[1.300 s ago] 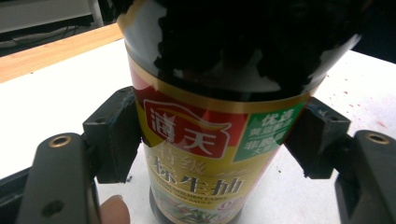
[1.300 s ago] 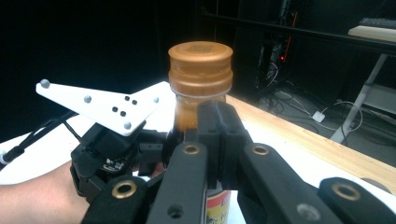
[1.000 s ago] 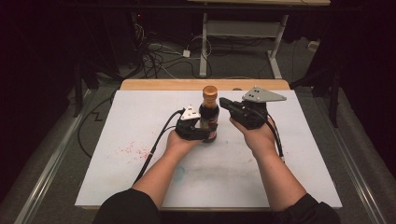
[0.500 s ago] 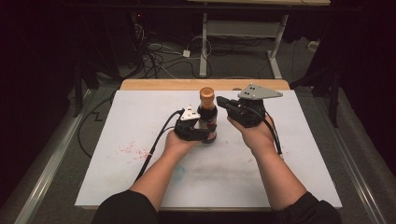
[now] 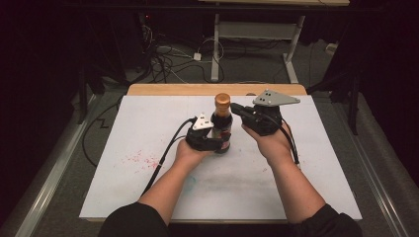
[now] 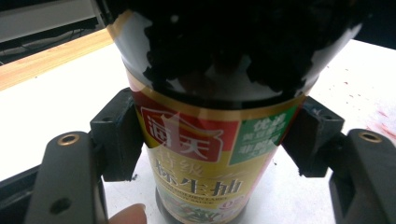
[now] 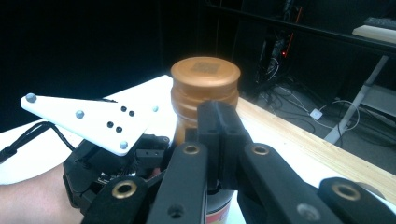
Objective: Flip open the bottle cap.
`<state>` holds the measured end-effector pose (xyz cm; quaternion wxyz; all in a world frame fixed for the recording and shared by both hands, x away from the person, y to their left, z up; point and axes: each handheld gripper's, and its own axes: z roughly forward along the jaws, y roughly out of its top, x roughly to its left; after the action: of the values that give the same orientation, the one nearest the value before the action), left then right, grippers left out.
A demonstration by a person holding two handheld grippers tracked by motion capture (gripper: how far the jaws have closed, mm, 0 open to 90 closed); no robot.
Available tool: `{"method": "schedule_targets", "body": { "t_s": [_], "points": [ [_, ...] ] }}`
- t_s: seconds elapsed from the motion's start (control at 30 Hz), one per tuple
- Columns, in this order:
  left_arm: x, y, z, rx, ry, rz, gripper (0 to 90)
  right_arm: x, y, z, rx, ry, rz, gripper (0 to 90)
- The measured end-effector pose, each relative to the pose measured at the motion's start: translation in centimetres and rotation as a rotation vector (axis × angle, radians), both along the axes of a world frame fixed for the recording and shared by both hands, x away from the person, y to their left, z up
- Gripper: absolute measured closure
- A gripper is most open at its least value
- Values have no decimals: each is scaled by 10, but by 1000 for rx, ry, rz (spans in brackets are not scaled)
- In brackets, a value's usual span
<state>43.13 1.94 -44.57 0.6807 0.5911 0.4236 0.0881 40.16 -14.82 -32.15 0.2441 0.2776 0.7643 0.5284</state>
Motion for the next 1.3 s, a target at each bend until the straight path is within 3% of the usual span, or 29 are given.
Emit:
{"method": "schedule_targets", "body": {
  "t_s": [0.07,0.1,0.13,0.17,0.2,0.33,0.37,0.4,0.43,0.53,0.6,0.63,0.7,0.77,0.8,0.83,0.87,0.9,0.97,1.0,1.1,1.17,1.3],
  "points": [
    [-1,0,-1,-6,-10,1,284,0,0,0,-14,-2,-2,900],
    [-1,5,-3,58,-27,-35,284,0,0,0,-16,0,-4,900],
    [-1,0,-3,-19,-16,4,284,0,0,-1,-18,3,-7,900],
    [-1,10,-6,107,-34,-31,285,0,-1,-1,-21,10,-5,900],
    [-2,0,-4,-26,-19,8,285,0,-1,-1,-21,10,-5,900],
    [-2,1,-6,-38,-26,9,286,-1,-1,2,-18,11,2,900],
    [-2,6,-7,40,-41,-31,286,0,-2,3,-14,10,3,900],
    [-2,7,-7,52,-42,-35,286,1,-1,3,-12,14,5,900],
    [-2,1,-6,-30,-27,7,286,2,-1,3,-16,19,5,900],
    [-2,0,-6,-37,-27,11,287,4,0,3,-20,26,5,900],
    [-3,0,-6,-36,-28,15,288,4,1,2,-28,24,8,900],
    [-3,6,-7,48,-44,-27,288,4,2,2,-31,23,6,900],
    [-3,6,-8,65,-42,-8,288,3,2,2,-32,25,6,900],
    [-4,5,-7,50,-46,-21,289,3,2,3,-32,26,7,900],
    [-4,-1,-6,-24,-33,18,289,2,2,3,-35,23,7,900],
    [-4,4,-7,42,-47,-18,289,2,2,4,-40,23,6,900],
    [-4,5,-7,60,-49,-23,289,2,3,5,-42,23,8,900],
    [-4,-1,-6,-18,-37,18,289,2,3,6,-46,22,8,900],
    [-5,-1,-6,-8,-38,17,289,2,3,8,-47,22,9,900],
    [-5,4,-7,60,-51,-15,290,2,4,9,-53,20,9,900],
    [-5,3,-7,41,-47,-3,290,2,6,11,-64,25,6,900],
    [-5,3,-7,43,-42,12,290,2,6,12,-70,25,9,900],
    [-6,3,-7,59,-52,-2,291,1,7,13,-79,33,4,900]
  ]
}}
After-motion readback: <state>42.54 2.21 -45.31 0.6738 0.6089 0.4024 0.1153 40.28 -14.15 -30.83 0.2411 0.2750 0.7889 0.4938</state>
